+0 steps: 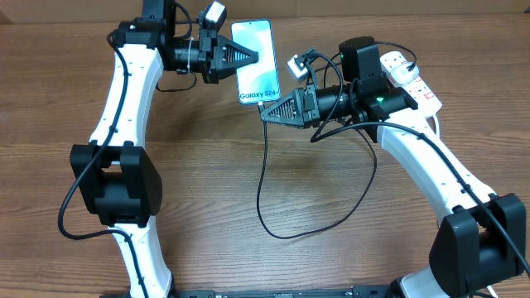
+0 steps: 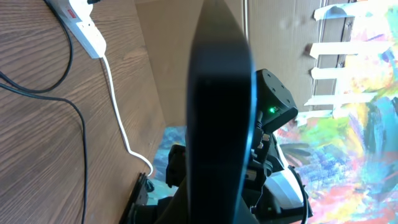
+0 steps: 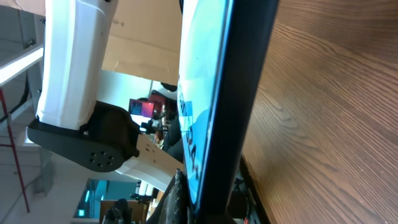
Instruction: Plug charger to phone and switch on socket
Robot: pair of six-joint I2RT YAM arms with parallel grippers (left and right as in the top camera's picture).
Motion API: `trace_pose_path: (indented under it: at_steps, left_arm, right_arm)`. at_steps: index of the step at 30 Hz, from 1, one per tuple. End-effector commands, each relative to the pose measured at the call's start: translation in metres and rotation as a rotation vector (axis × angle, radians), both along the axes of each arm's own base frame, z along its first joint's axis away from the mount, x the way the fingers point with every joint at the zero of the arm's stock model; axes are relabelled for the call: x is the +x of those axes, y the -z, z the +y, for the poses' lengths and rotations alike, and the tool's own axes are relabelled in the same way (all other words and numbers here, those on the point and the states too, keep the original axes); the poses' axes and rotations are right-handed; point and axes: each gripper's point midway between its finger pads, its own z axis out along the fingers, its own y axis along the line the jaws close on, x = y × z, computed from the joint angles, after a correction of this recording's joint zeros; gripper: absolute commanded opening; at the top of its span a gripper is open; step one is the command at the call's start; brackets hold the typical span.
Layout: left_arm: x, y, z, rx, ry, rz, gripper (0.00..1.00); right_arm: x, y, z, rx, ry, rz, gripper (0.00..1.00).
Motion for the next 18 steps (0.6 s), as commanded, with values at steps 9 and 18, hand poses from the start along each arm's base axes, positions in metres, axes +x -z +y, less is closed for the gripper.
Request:
trace_pose_path:
  at_steps: [9, 18]
  left_arm:
    - [-0.0140, -0.0243, -0.0113, -0.068, 0.052, -0.001, 0.04]
    - [-0.0146, -0.0241, -0.0114, -0.068, 0.052, 0.014, 0.04]
  right_arm:
    - [0.0212, 0.0110, -0.0002, -0.077, 0.115, -0.003, 0.04]
    - [0.0208, 0.0109, -0.0003, -0.074, 0.105, -0.037, 0.04]
